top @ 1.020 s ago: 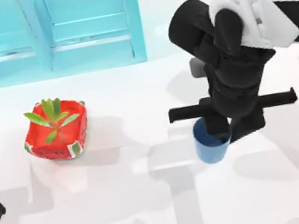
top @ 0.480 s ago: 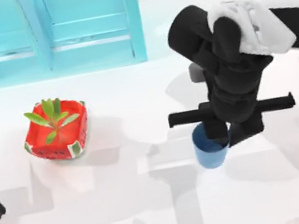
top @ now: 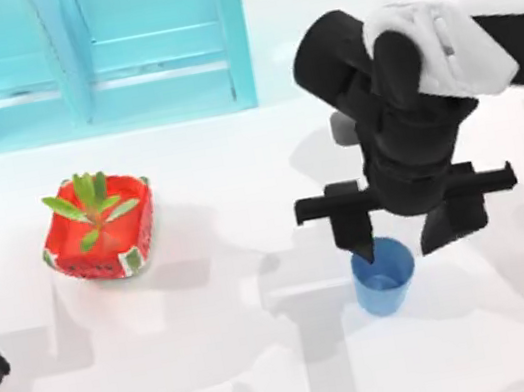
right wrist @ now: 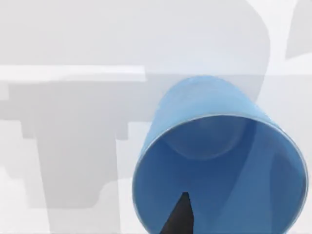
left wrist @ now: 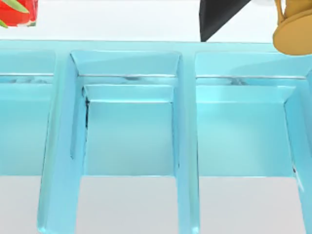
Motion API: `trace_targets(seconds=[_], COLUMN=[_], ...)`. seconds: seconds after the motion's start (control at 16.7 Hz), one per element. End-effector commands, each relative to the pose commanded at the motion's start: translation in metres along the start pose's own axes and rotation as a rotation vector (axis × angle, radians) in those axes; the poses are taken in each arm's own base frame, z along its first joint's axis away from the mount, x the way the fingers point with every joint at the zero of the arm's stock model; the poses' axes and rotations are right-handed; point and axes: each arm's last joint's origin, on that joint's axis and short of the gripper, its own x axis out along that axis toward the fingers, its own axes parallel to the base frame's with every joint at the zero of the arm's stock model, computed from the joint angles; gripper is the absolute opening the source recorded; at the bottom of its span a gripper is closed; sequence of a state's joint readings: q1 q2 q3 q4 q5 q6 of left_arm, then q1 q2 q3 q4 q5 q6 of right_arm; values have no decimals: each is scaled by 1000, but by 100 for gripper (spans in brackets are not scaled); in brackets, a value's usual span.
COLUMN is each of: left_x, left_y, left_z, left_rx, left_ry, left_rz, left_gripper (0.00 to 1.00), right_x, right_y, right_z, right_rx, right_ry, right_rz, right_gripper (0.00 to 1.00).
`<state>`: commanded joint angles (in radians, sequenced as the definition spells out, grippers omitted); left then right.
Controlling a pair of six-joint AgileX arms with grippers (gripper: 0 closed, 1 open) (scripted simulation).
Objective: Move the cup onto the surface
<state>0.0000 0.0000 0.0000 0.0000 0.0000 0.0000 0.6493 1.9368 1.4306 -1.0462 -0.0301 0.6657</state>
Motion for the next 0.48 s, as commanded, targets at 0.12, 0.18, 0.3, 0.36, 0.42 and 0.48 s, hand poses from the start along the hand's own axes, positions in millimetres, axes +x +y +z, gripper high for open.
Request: trace_targets(seconds=[0.12,0.18,0.3,0.36,0.42,0.48], left_x=[0,0,0,0,0,0], left_y=[0,0,0,0,0,0], left_z=[0,0,0,0,0,0], left_rx=[0,0,0,0,0,0], left_ry=[0,0,0,0,0,0], left_rz=[0,0,0,0,0,0], left_gripper=[100,100,100,100,100,100], right_x=[0,0,0,0,0,0], right_y=[0,0,0,0,0,0], right_z=[0,0,0,0,0,0], right_rx=[0,0,0,0,0,0], right_ry=[0,0,0,0,0,0], right_rz=[0,0,0,0,0,0], right_gripper=[98,100,100,100,100,100])
